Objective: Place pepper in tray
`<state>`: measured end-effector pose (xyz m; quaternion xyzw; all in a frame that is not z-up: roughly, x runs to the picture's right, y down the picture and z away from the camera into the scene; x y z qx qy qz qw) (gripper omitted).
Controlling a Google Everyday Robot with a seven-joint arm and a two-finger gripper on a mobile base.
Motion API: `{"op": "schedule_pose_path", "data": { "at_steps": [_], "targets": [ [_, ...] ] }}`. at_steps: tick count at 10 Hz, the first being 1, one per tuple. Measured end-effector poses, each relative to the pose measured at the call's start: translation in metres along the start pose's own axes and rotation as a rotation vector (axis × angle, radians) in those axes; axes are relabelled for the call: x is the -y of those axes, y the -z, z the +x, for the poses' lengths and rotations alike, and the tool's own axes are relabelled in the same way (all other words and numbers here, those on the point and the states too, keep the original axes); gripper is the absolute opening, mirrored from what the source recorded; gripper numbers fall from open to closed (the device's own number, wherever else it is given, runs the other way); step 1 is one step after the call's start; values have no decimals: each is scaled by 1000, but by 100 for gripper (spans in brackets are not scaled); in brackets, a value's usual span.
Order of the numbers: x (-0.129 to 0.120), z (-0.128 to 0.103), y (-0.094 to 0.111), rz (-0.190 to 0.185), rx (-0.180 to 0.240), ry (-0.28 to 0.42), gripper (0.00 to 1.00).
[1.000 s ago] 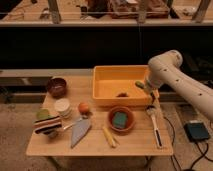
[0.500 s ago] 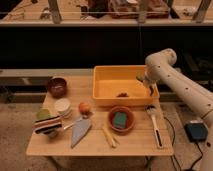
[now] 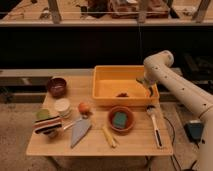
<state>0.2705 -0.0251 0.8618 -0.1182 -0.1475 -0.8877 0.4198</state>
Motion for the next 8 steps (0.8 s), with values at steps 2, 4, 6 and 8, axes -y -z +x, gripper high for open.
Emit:
{"op": "schedule_pose_path", "data": {
  "at_steps": [2, 4, 6, 8],
  "targets": [
    [3, 3, 4, 4, -2, 12, 80],
    [9, 8, 9, 15, -15, 24, 80],
    [15, 13, 14, 38, -45, 36, 80],
    [19, 18, 20, 65, -75, 49, 80]
  ]
}}
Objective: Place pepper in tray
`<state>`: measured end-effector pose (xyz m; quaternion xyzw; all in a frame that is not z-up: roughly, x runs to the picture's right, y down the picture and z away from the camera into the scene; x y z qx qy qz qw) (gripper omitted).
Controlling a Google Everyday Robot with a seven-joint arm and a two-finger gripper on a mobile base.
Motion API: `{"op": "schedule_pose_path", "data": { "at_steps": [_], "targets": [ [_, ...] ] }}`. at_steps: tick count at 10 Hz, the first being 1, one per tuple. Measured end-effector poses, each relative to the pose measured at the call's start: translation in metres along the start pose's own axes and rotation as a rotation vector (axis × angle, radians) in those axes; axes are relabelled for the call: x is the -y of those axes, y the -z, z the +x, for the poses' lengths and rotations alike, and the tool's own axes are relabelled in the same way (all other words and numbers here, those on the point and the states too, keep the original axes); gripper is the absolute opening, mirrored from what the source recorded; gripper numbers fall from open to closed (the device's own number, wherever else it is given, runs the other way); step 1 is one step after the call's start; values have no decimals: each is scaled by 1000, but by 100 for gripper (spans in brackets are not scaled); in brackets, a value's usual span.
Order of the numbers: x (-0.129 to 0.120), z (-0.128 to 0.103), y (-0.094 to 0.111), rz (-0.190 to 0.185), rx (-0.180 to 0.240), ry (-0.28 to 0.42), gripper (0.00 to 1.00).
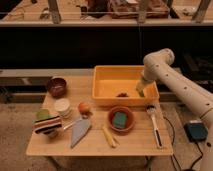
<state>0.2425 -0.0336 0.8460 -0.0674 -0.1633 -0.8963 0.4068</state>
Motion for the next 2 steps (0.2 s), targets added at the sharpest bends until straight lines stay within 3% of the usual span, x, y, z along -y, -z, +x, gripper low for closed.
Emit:
{"op": "schedule_pose_path", "data": {
  "at_steps": [2],
  "targets": [
    [1, 1, 1, 3, -3, -1, 80]
  ]
}}
